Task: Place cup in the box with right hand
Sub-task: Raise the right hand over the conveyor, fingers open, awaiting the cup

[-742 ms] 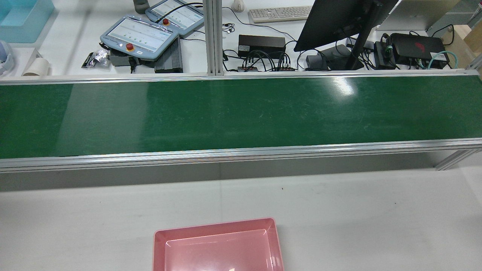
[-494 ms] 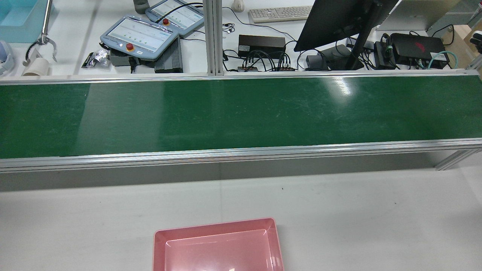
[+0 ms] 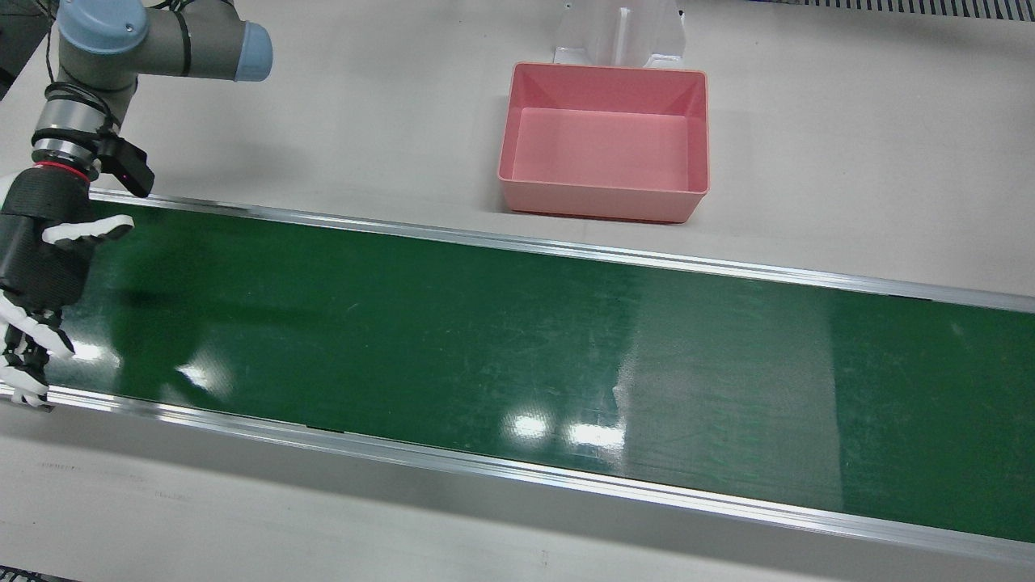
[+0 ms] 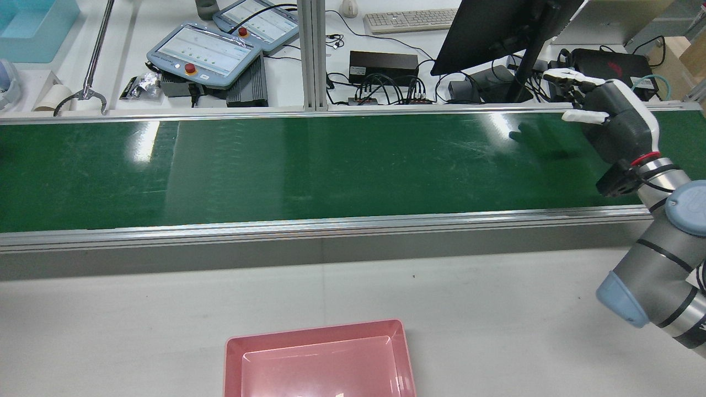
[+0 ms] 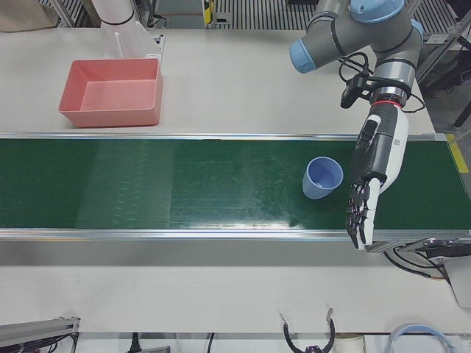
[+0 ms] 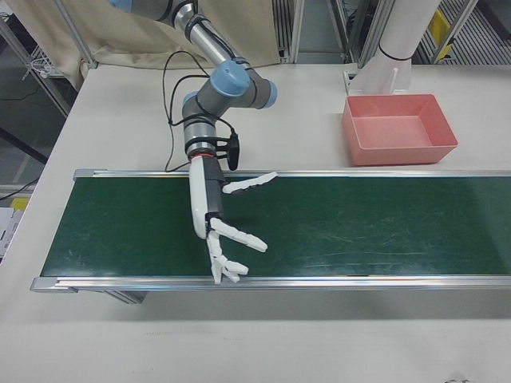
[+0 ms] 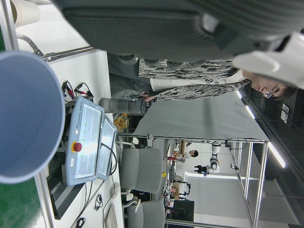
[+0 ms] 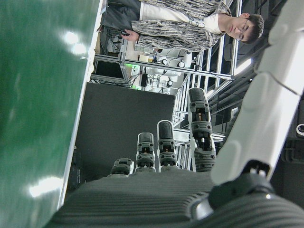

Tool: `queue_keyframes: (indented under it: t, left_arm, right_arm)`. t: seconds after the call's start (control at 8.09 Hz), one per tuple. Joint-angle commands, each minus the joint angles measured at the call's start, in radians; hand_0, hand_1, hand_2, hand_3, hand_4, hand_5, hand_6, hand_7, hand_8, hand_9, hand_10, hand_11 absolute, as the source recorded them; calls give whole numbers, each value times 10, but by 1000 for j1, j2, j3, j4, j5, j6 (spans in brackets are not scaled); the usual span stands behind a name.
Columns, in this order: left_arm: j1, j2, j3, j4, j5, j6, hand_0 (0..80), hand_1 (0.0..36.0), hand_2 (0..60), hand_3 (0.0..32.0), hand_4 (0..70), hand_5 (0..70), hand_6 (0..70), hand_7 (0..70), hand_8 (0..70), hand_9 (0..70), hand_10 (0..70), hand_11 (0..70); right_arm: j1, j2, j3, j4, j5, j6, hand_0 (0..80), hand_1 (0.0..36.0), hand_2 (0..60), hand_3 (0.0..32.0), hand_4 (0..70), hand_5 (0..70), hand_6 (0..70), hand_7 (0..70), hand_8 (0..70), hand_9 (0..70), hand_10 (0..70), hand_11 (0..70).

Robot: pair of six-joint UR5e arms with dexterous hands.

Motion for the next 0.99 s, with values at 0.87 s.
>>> queue_keyframes:
  t: [0.87]
  left_arm:
    - [0,0,3,-3,0,0,0,0,0,0,0,0,0,0,0,0,0,0]
  right_arm:
    - [-125,46,131,-278,151,-65,486,82,28,0,222,38,63,274,70,159,14,31]
